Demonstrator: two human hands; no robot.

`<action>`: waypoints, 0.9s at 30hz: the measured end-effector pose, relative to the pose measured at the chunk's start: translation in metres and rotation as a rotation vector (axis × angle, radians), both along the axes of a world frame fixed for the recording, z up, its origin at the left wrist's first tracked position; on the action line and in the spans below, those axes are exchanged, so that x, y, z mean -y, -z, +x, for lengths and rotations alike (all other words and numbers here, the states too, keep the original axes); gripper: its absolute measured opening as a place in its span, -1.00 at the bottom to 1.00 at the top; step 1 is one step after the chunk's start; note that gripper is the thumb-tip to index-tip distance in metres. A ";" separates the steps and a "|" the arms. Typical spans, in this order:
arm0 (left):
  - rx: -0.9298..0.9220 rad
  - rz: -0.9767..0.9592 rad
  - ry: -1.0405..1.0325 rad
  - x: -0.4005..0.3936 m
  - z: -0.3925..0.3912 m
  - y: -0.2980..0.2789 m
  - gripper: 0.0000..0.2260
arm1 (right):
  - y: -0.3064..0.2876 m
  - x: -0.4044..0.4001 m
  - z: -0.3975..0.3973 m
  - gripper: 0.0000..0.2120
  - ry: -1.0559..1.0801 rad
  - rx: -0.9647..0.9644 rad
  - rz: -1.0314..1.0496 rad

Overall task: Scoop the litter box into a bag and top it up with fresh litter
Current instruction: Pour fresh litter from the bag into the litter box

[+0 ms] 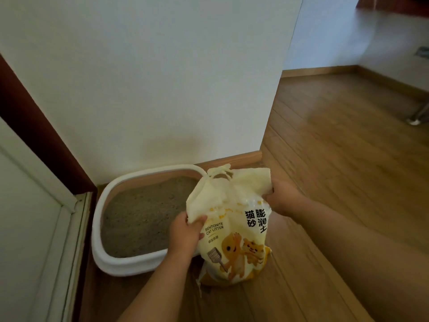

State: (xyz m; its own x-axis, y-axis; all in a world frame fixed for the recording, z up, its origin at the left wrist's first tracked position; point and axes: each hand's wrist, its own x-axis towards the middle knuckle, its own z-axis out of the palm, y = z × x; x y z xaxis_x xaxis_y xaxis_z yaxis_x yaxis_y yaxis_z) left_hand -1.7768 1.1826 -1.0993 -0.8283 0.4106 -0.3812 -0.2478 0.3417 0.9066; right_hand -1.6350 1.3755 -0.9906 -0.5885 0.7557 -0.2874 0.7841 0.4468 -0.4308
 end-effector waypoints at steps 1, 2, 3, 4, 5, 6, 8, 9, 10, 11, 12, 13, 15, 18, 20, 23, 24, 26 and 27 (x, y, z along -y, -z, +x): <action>0.040 0.032 -0.005 0.001 0.002 0.000 -0.79 | -0.001 0.000 0.003 -0.70 -0.003 0.003 0.003; 0.083 0.050 0.006 0.002 0.005 0.001 -0.80 | 0.000 -0.002 0.004 -0.68 -0.017 0.006 0.019; 0.121 0.045 0.030 0.001 0.008 0.001 -0.78 | 0.003 -0.005 0.004 -0.66 -0.041 0.011 0.041; 0.142 0.021 0.069 0.000 0.010 0.005 -0.74 | 0.007 -0.008 0.001 -0.66 -0.061 0.008 0.064; 0.148 -0.009 0.116 -0.002 0.010 0.010 -0.70 | 0.010 -0.011 -0.002 -0.67 -0.070 -0.017 0.069; 0.156 -0.032 0.153 -0.003 0.012 0.015 -0.68 | 0.012 -0.013 -0.004 -0.70 -0.077 -0.043 0.055; 0.182 -0.006 0.156 -0.001 0.012 0.024 -0.72 | 0.022 -0.016 -0.007 -0.77 -0.086 -0.113 0.022; 0.196 0.012 0.146 0.001 0.011 0.027 -0.74 | 0.027 -0.018 -0.006 -0.81 -0.084 -0.148 -0.003; 0.201 0.019 0.137 0.002 0.009 0.028 -0.76 | 0.032 -0.020 -0.006 -0.84 -0.075 -0.184 -0.039; 0.190 0.014 0.136 0.003 0.005 0.031 -0.77 | 0.035 -0.022 -0.005 -0.86 -0.063 -0.229 -0.082; 0.171 0.000 0.137 0.005 0.001 0.033 -0.79 | 0.040 -0.024 -0.004 -0.85 -0.055 -0.280 -0.137; 0.148 -0.023 0.135 0.007 -0.003 0.034 -0.80 | 0.045 -0.026 -0.004 -0.83 -0.052 -0.325 -0.201; 0.090 -0.058 0.138 0.007 -0.009 0.036 -0.83 | 0.056 -0.030 -0.002 -0.78 -0.050 -0.403 -0.336; 0.040 -0.044 0.108 0.005 -0.007 0.042 -0.84 | 0.080 -0.029 0.002 -0.75 -0.090 -0.442 -0.435; 0.062 -0.001 0.047 0.006 -0.001 0.045 -0.85 | 0.094 -0.030 0.003 -0.72 -0.116 -0.462 -0.548; 0.153 0.120 -0.062 0.013 0.009 0.048 -0.88 | 0.104 -0.039 -0.001 -0.63 -0.136 -0.491 -0.676; 0.184 0.158 -0.084 0.014 0.011 0.049 -0.88 | 0.107 -0.043 -0.003 -0.61 -0.125 -0.506 -0.694; 0.230 0.193 -0.090 0.014 0.014 0.051 -0.88 | 0.111 -0.048 -0.006 -0.65 -0.108 -0.527 -0.704; 0.239 0.190 -0.072 0.013 0.016 0.052 -0.88 | 0.114 -0.049 -0.006 -0.70 -0.101 -0.531 -0.691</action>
State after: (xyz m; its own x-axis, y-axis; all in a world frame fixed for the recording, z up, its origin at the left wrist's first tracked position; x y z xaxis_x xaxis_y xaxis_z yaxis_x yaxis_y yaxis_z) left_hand -1.7608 1.1694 -1.1514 -0.7539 0.4365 -0.4910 -0.4792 0.1458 0.8655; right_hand -1.6410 1.4249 -1.1044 -0.8289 0.4510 -0.3309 0.3741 0.0071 -0.9274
